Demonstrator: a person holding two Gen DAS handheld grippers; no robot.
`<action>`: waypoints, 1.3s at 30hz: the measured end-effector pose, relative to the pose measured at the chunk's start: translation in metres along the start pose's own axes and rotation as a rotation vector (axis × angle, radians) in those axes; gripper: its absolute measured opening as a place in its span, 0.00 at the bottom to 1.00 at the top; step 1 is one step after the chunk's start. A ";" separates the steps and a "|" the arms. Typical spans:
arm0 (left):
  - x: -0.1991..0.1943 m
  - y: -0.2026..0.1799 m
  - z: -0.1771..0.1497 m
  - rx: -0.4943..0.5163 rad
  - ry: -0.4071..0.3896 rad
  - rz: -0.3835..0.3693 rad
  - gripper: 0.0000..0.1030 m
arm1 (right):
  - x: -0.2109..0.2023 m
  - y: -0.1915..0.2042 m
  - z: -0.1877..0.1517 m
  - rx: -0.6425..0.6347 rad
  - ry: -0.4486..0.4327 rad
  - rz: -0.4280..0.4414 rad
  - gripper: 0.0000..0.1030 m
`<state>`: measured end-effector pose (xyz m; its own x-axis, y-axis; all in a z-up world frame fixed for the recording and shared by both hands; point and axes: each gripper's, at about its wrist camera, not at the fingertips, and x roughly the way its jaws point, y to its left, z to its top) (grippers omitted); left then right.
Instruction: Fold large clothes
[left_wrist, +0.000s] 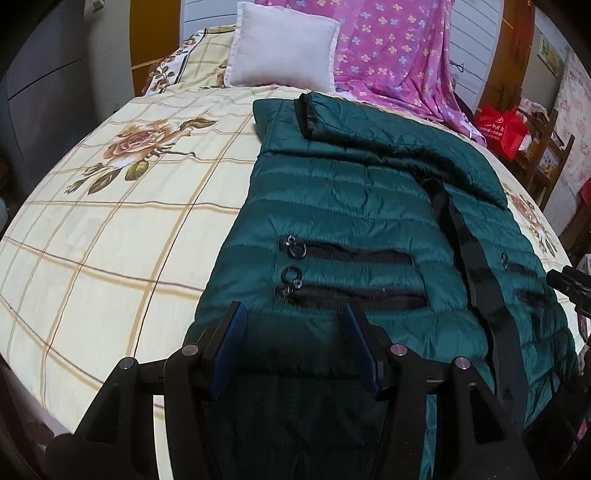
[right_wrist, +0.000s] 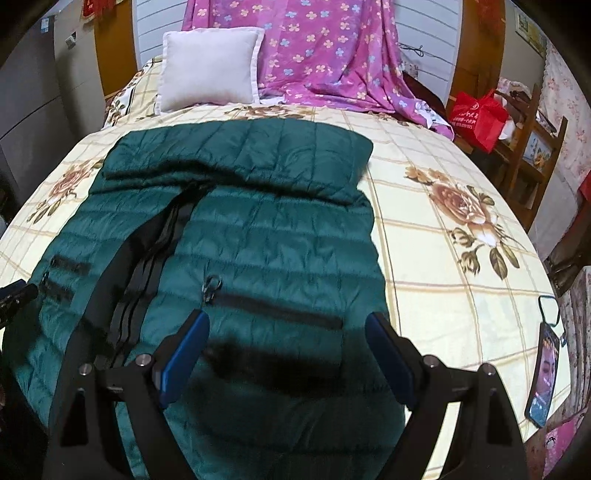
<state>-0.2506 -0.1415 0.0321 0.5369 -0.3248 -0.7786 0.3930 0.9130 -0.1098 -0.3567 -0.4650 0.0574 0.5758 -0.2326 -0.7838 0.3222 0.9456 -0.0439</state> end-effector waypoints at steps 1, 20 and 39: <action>-0.001 0.000 -0.002 0.001 0.000 0.000 0.35 | -0.001 0.001 -0.003 -0.002 0.004 0.000 0.86; -0.022 -0.003 -0.027 0.028 0.006 0.030 0.35 | -0.017 -0.004 -0.060 0.027 0.105 0.068 0.86; -0.021 -0.001 -0.034 0.041 0.022 0.051 0.35 | -0.016 -0.038 -0.075 0.106 0.117 0.065 0.86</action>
<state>-0.2873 -0.1276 0.0276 0.5410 -0.2719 -0.7959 0.3956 0.9174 -0.0445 -0.4345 -0.4802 0.0255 0.5085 -0.1374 -0.8501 0.3676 0.9273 0.0700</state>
